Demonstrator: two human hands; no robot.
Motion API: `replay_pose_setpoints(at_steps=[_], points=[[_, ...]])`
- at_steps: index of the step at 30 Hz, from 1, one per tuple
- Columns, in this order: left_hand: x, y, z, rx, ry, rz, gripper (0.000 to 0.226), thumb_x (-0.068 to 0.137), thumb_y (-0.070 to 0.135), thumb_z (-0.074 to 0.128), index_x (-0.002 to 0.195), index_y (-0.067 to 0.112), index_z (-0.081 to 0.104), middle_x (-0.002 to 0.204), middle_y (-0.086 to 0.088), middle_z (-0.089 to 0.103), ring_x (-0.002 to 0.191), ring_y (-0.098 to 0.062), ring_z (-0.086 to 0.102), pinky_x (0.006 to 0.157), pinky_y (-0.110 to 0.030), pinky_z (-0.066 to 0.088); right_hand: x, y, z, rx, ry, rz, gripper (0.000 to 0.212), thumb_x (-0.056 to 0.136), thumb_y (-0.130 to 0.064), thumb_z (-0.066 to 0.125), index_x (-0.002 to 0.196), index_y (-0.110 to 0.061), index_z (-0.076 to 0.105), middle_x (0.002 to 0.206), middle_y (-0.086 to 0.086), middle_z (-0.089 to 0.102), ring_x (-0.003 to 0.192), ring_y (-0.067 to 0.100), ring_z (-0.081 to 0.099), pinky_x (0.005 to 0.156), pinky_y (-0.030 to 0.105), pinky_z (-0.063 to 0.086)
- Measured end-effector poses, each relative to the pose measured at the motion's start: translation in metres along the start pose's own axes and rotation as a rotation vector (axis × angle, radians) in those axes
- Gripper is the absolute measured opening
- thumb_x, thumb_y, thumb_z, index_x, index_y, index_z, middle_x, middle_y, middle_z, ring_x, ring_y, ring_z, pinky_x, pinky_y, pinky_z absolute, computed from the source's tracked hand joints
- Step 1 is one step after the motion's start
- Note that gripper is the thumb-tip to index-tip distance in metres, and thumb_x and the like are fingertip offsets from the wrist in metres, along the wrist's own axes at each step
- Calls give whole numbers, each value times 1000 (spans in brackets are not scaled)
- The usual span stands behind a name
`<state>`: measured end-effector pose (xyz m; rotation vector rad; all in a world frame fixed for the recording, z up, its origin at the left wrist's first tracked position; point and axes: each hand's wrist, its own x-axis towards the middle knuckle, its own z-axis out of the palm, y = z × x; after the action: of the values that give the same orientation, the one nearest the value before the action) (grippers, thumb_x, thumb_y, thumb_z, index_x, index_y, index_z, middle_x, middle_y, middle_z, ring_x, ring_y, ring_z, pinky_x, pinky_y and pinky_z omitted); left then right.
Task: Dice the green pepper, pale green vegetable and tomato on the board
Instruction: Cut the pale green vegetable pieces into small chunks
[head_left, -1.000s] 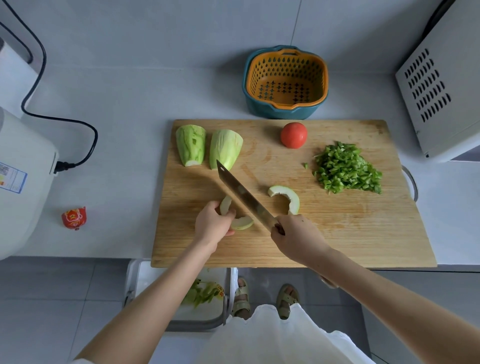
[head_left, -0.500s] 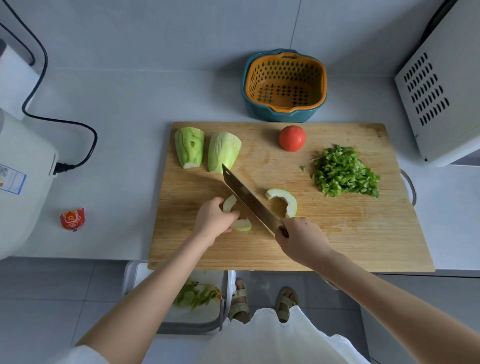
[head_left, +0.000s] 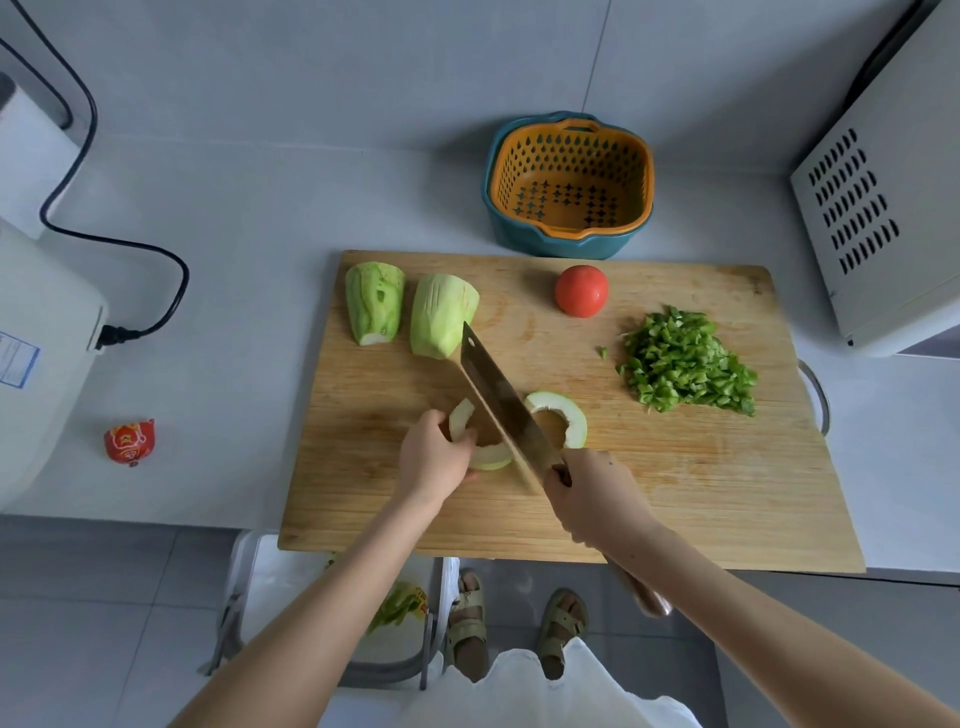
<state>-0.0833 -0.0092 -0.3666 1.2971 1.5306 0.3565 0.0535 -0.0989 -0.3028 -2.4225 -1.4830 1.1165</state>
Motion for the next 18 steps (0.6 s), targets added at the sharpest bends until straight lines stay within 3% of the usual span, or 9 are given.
replay_pose_setpoints(at_steps=[2,4,7,10,14,18], points=[[-4,0,3,-90,-16,-35,26,93,16,56,119,11,51,104,-6,61,78,-20,68,56,-26,58,-7,-2,-4,-59,49,-39,35,95,-20,36,60,-17,35,59,3,50,55,21,56,48,29,42],[-5,-3,5,-8,27,19,27,96,20,51,121,11,50,101,-6,64,74,-19,68,57,-30,58,-14,-6,-8,-129,80,-77,38,96,-20,36,59,-17,31,55,-1,40,47,15,39,42,25,28],[0,-13,2,416,260,321,22,96,26,49,111,13,57,98,-4,63,81,-17,62,62,-30,51,-18,-14,-13,-186,60,-117,37,95,-18,36,59,-17,31,55,-2,38,45,13,33,42,24,25],[1,-15,2,566,409,672,10,87,13,63,95,6,62,87,-10,60,79,-23,57,66,-25,40,-17,-19,-11,-231,41,-122,33,95,-17,36,62,-16,36,56,-2,38,47,13,34,41,24,24],[8,-14,3,578,354,832,12,78,-4,67,86,2,61,80,-11,57,72,-27,55,65,-28,36,-17,-22,-6,-266,33,-113,23,95,-19,35,75,-13,43,58,-2,37,48,14,33,42,26,24],[16,-20,2,570,295,884,14,77,-11,63,85,0,60,79,-10,55,70,-21,52,62,-25,36,-17,-23,-3,-251,27,-85,28,95,-20,36,67,-16,37,58,-2,37,48,13,33,42,25,23]])
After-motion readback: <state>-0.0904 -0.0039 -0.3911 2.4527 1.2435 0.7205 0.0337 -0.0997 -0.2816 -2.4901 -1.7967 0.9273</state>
